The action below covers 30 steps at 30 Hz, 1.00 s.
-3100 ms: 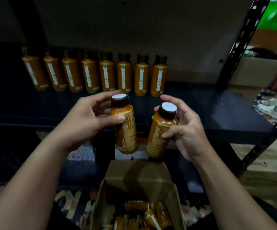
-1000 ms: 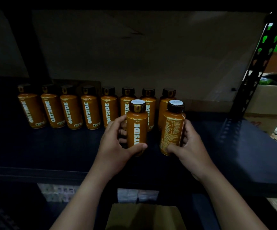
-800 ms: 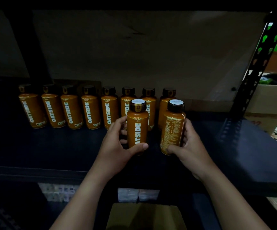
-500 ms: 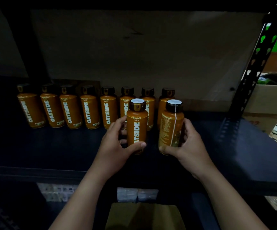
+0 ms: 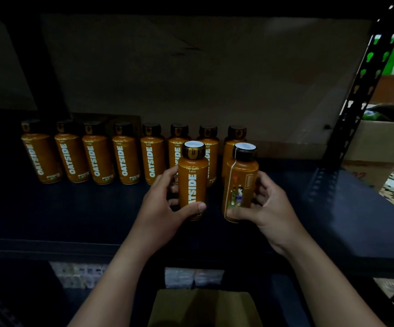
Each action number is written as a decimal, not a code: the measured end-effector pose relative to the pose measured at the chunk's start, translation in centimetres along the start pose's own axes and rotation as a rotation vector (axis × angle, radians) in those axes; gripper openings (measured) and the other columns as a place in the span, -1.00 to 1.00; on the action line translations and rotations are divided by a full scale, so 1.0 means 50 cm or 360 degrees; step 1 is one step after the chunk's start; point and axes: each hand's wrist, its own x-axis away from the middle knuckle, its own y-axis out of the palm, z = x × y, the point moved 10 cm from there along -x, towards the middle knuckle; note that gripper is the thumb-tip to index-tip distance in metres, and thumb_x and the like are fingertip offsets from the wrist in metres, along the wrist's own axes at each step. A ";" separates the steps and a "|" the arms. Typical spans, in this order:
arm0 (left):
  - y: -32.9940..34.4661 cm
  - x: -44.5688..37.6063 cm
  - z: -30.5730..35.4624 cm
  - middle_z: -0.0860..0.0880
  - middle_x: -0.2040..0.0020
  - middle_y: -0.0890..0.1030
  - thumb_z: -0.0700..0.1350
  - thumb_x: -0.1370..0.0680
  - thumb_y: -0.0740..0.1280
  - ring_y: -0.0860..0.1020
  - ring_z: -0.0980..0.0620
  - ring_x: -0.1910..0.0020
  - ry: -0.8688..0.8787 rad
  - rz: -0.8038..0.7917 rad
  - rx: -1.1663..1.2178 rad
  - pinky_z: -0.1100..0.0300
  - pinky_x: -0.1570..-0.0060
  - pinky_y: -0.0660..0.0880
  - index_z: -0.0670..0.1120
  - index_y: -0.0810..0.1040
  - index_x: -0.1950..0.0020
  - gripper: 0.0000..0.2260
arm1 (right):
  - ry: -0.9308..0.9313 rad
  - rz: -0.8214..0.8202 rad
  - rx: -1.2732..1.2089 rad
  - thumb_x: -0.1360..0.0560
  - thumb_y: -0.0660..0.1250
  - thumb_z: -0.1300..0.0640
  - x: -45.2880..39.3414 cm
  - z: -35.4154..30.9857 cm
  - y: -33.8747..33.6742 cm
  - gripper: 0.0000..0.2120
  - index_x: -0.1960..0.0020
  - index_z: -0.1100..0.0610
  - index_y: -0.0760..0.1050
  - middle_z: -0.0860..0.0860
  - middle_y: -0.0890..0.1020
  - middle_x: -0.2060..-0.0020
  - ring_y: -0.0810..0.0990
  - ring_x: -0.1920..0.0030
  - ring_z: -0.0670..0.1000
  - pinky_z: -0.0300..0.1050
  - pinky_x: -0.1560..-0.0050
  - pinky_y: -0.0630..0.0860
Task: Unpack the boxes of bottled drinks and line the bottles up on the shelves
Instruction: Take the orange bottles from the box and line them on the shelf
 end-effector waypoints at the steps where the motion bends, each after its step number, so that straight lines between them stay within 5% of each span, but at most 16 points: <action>1: 0.001 0.000 0.000 0.15 -0.42 0.42 -0.04 -0.39 0.59 0.52 0.28 -0.21 -0.0001 -0.0002 0.0008 0.43 0.04 0.56 0.13 0.25 -0.58 -0.16 | -0.0012 0.0023 0.0050 -0.21 0.66 0.33 0.000 -0.002 0.000 -0.19 -0.34 -0.12 0.44 -0.11 0.62 -0.20 0.60 -0.22 -0.14 -0.11 -0.19 0.57; 5: 0.002 0.002 0.001 0.16 -0.42 0.41 -0.05 -0.40 0.58 0.51 0.30 -0.20 0.0006 -0.0011 0.0002 0.44 0.06 0.56 0.12 0.25 -0.58 -0.17 | -0.0060 0.0087 0.0201 -0.19 0.70 0.15 0.002 -0.011 0.003 -0.05 -0.42 -0.24 0.28 -0.25 0.50 -0.26 0.49 -0.24 -0.24 -0.26 -0.12 0.49; 12: 0.004 -0.002 -0.001 0.14 -0.43 0.42 -0.05 -0.41 0.58 0.52 0.23 -0.24 0.0002 -0.0029 -0.0009 0.36 0.00 0.57 0.12 0.24 -0.59 -0.18 | -0.0032 -0.0081 0.0057 -0.32 0.52 0.48 0.004 -0.006 0.011 -0.19 -0.35 -0.16 0.38 -0.11 0.61 -0.20 0.59 -0.21 -0.18 -0.33 -0.03 0.57; 23: 0.003 -0.003 -0.003 0.17 -0.43 0.41 -0.03 -0.41 0.58 0.50 0.27 -0.23 -0.0009 -0.0029 -0.0022 0.40 0.05 0.56 0.15 0.24 -0.58 -0.17 | -0.0075 0.0131 0.0505 -0.08 0.64 -0.21 0.002 -0.009 0.010 -0.05 -0.40 -0.14 0.35 -0.15 0.50 -0.29 0.48 -0.31 -0.08 0.13 -0.27 0.54; 30: 0.004 0.002 0.004 0.14 -0.43 0.44 0.02 -0.39 0.58 0.52 0.19 -0.28 0.0017 -0.0008 -0.0037 0.29 -0.07 0.59 0.17 0.24 -0.58 -0.16 | -0.0163 0.0217 0.0672 -0.17 0.67 -0.15 0.009 -0.023 0.009 -0.05 -0.42 -0.13 0.26 -0.17 0.39 -0.27 0.40 -0.25 -0.19 -0.17 -0.18 0.47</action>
